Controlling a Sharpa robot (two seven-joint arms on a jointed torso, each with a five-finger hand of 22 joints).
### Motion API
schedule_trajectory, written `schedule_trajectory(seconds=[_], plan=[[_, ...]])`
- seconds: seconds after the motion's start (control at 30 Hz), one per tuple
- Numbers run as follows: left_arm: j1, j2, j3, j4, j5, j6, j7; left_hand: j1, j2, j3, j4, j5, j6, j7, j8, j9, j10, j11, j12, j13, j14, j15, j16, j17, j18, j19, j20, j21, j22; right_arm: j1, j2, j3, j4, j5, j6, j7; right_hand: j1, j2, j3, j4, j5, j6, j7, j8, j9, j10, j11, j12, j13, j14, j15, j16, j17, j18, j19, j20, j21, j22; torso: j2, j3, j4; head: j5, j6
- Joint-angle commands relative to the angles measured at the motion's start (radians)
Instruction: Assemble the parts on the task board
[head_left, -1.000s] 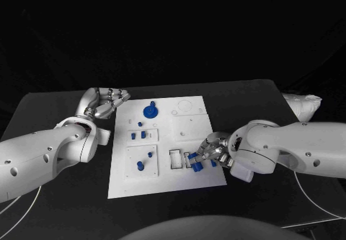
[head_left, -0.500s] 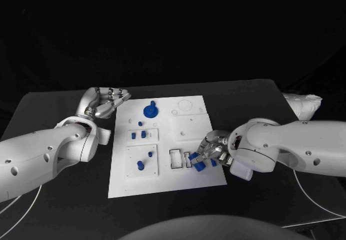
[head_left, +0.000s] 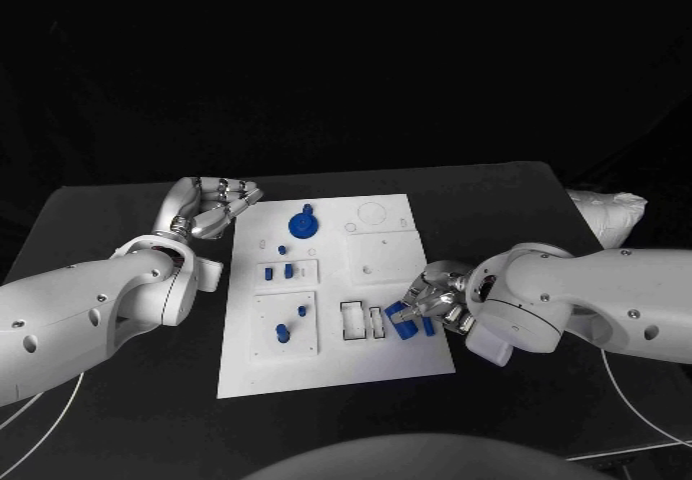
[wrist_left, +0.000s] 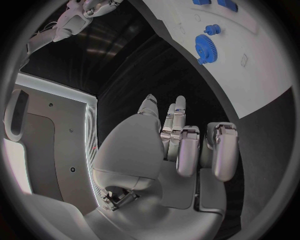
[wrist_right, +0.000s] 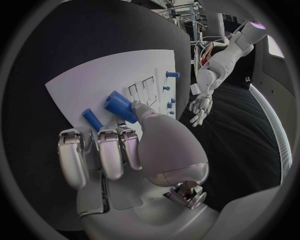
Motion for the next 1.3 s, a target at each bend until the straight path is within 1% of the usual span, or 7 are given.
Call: schedule_trajectory(seconds=[0.03, 0.17, 0.23, 0.43, 0.9, 1.0, 1.3], plan=[[0.000, 0.002, 0.001, 0.002, -0.002, 0.015, 0.013, -0.001, 0.011, -0.006, -0.002, 0.005, 0.007, -0.001, 0.002, -0.001, 0.001, 0.000, -0.004, -0.001, 0.102, -0.005, 0.003, 0.263, -0.015, 0.105, -0.004, 0.002, 0.263, 0.000, -0.011, -0.002, 0.009, 0.054, -0.062, 0.031, -0.011, -0.019, 0.042, -0.031, -0.008, 0.134, -0.035, -0.011, -0.001, 0.105, -0.007, 0.003, 0.263, 0.108, -0.008, 0.004, 0.263, -0.007, 0.105, -0.008, 0.004, 0.263, 0.001, -0.0011, -0.0010, 0.001, 0.001], [0.000, 0.003, 0.001, 0.001, -0.002, 0.016, 0.012, -0.001, 0.011, -0.006, -0.002, 0.005, 0.007, -0.001, 0.002, -0.001, 0.001, 0.000, -0.004, -0.001, 0.102, -0.005, 0.003, 0.263, -0.015, 0.105, -0.004, 0.002, 0.263, 0.010, -0.022, -0.002, 0.018, 0.080, -0.078, 0.051, -0.014, -0.021, 0.043, -0.028, -0.015, 0.145, -0.037, -0.018, -0.003, 0.105, -0.009, 0.003, 0.263, 0.108, -0.009, 0.004, 0.263, -0.007, 0.105, -0.009, 0.004, 0.263, 0.001, -0.0022, -0.0001, 0.001, 0.001], [0.000, 0.004, 0.001, 0.001, -0.002, 0.017, 0.012, -0.001, 0.012, -0.008, -0.002, 0.006, 0.008, -0.001, 0.002, 0.000, 0.001, 0.000, -0.004, -0.001, 0.102, -0.005, 0.003, 0.263, -0.015, 0.105, -0.004, 0.002, 0.263, 0.016, -0.025, -0.002, 0.022, 0.094, -0.081, 0.060, -0.014, -0.022, 0.043, -0.028, -0.018, 0.148, -0.038, -0.020, -0.004, 0.105, -0.010, 0.003, 0.263, 0.108, -0.009, 0.004, 0.263, -0.007, 0.105, -0.009, 0.004, 0.263, 0.001, -0.0012, -0.0004, 0.001, 0.000], [0.000, 0.006, 0.001, -0.001, -0.002, 0.017, 0.011, -0.001, 0.012, -0.008, -0.002, 0.006, 0.008, -0.001, 0.002, 0.000, 0.001, 0.000, -0.004, -0.001, 0.102, -0.005, 0.003, 0.263, -0.015, 0.105, -0.004, 0.002, 0.263, 0.027, -0.018, -0.002, 0.024, 0.158, -0.076, 0.087, -0.023, -0.026, 0.040, -0.019, -0.033, 0.159, -0.039, -0.034, -0.009, 0.105, -0.011, 0.003, 0.263, 0.108, -0.010, 0.004, 0.263, -0.007, 0.105, -0.011, 0.004, 0.263, 0.001, -0.0014, 0.0007, 0.004, -0.002], [0.000, 0.008, 0.001, -0.004, -0.002, 0.019, 0.011, -0.001, 0.012, -0.008, -0.002, 0.006, 0.008, -0.001, 0.002, 0.000, 0.001, 0.000, -0.004, -0.001, 0.102, -0.005, 0.003, 0.263, -0.015, 0.105, -0.004, 0.002, 0.263, 0.032, 0.022, -0.001, 0.015, 0.288, -0.057, 0.134, -0.035, -0.030, 0.031, -0.006, -0.043, 0.174, -0.042, -0.047, -0.014, 0.105, -0.013, 0.003, 0.263, 0.108, -0.012, 0.004, 0.263, -0.007, 0.105, -0.012, 0.004, 0.263, 0.000, -0.0020, 0.0000, 0.012, -0.006], [0.000, 0.009, 0.001, -0.005, -0.002, 0.020, 0.011, -0.001, 0.012, -0.008, -0.002, 0.006, 0.008, -0.001, 0.002, 0.000, 0.001, 0.000, -0.004, -0.001, 0.102, -0.005, 0.003, 0.263, -0.015, 0.105, -0.004, 0.002, 0.263, 0.032, 0.038, -0.001, 0.009, 0.311, -0.047, 0.133, -0.037, -0.031, 0.030, -0.003, -0.045, 0.176, -0.042, -0.050, -0.014, 0.105, -0.014, 0.003, 0.263, 0.108, -0.012, 0.004, 0.263, -0.007, 0.105, -0.012, 0.004, 0.263, 0.000, -0.0012, -0.0007, 0.013, -0.005], [0.000, 0.011, 0.000, -0.006, -0.002, 0.022, 0.010, 0.000, 0.013, -0.008, -0.003, 0.006, 0.008, -0.002, 0.002, 0.000, 0.001, 0.000, -0.004, -0.001, 0.102, -0.005, 0.003, 0.263, -0.015, 0.105, -0.004, 0.002, 0.263, 0.032, 0.090, -0.001, -0.030, 0.336, -0.021, 0.116, -0.046, -0.032, 0.020, 0.011, -0.066, 0.185, -0.043, -0.064, -0.019, 0.105, -0.015, 0.003, 0.263, 0.108, -0.013, 0.004, 0.263, -0.007, 0.105, -0.014, 0.004, 0.263, 0.001, -0.0013, 0.0011, 0.014, -0.005]])
